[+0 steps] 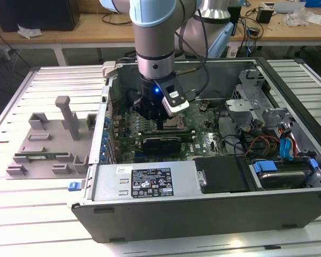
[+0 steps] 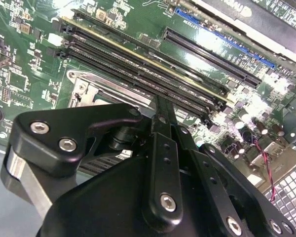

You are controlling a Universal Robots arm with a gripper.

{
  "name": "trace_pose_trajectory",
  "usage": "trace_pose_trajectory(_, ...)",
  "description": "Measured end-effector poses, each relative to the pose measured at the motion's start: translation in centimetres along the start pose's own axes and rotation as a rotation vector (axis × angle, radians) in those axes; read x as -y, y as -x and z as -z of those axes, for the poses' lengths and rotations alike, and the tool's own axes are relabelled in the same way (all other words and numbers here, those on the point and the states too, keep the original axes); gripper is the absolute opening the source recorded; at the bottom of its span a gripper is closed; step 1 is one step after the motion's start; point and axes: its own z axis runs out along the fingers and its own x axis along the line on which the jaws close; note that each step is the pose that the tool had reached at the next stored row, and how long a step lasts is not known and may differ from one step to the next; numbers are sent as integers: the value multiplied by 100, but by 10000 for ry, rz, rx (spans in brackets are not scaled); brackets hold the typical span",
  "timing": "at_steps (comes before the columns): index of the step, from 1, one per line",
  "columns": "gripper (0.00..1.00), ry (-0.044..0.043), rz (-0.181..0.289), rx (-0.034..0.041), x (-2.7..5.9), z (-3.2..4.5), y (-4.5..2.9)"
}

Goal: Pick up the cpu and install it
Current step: 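Install the second cpu locking lever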

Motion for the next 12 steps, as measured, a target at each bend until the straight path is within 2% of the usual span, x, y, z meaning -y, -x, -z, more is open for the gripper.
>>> trace_pose_trajectory(12, 11, 2, 1, -1, 9, -41, -3)
